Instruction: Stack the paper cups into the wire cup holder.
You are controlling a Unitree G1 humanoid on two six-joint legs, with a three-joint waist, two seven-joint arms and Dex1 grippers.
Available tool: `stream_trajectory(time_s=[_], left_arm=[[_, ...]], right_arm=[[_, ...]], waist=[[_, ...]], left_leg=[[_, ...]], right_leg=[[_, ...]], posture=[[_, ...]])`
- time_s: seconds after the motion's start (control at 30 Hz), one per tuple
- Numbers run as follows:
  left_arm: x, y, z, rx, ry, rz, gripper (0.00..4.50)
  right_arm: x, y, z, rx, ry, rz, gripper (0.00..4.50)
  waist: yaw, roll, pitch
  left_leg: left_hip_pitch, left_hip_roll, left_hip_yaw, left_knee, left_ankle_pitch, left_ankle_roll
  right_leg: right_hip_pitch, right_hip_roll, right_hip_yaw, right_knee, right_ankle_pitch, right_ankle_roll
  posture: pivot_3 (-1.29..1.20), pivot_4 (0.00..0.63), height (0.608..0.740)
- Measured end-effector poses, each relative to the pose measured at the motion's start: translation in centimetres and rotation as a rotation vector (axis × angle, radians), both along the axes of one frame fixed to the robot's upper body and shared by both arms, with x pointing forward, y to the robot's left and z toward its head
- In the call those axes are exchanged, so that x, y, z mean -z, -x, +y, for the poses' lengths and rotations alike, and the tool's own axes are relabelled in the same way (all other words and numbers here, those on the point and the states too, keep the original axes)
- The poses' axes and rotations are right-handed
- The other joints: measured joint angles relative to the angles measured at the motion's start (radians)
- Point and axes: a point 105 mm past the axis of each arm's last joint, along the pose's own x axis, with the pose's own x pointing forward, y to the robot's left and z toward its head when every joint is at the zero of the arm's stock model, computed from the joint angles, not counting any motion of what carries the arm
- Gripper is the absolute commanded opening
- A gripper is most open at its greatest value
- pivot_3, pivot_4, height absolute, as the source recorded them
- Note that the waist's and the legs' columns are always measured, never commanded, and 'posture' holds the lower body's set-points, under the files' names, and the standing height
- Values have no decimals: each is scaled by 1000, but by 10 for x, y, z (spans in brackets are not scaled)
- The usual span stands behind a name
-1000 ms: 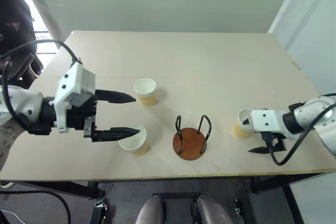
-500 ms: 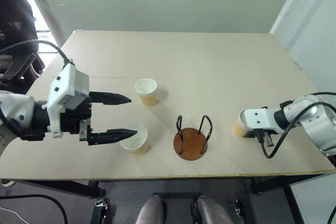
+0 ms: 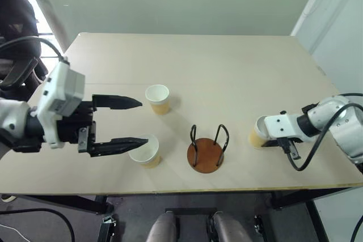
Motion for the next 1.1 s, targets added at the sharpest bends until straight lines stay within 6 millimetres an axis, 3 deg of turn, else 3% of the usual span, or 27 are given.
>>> stream_trajectory(time_s=[0.1,0.2,0.3,0.43,0.57,0.7,0.87,1.1], left_arm=[[-11,4,3,1,32,-51,4500],[-8,6,7,-11,63,-48,4500],[-2,8,8,-18,62,-25,4500],[1,10,12,-39,58,-16,4500],[5,11,14,-44,52,5,4500],[6,13,15,-51,45,4,4500],[8,16,14,-59,40,9,4500],[10,24,13,-67,34,43,4500]], right_arm=[[-45,1,7,-54,-84,-63,19],[-81,10,19,-130,-183,-90,19],[-99,18,34,-203,-263,-85,19],[-115,35,72,-360,-413,-30,19],[-109,51,103,-460,-457,32,19],[-88,42,117,-446,-396,41,19],[-71,31,118,-431,-327,19,19],[-61,32,115,-453,-292,42,19]], waist=[[-1,0,0],[-3,0,0],[-4,0,0],[-8,0,0],[-10,0,0],[-10,0,0],[-10,0,0],[-11,0,0]], left_leg=[[0,0,0,-1,0,0],[1,0,0,-2,0,0],[1,0,0,-2,0,0],[2,1,0,-2,1,-1],[2,3,-1,-2,1,-1],[2,3,-1,0,1,-1],[2,3,-1,-1,1,-1],[2,4,-1,-2,0,-2]], right_leg=[[0,0,0,0,-1,-2],[0,0,0,0,-3,-3],[0,1,0,0,-4,-3],[0,2,0,0,-5,-5],[1,4,0,1,-5,-6],[1,4,0,1,-4,-8],[0,4,0,1,-4,-8],[0,4,0,1,-4,-9]], posture=[[0,150,740],[0,150,740],[0,150,740],[0,150,740],[0,150,740],[0,150,740],[0,150,740],[0,150,740]])
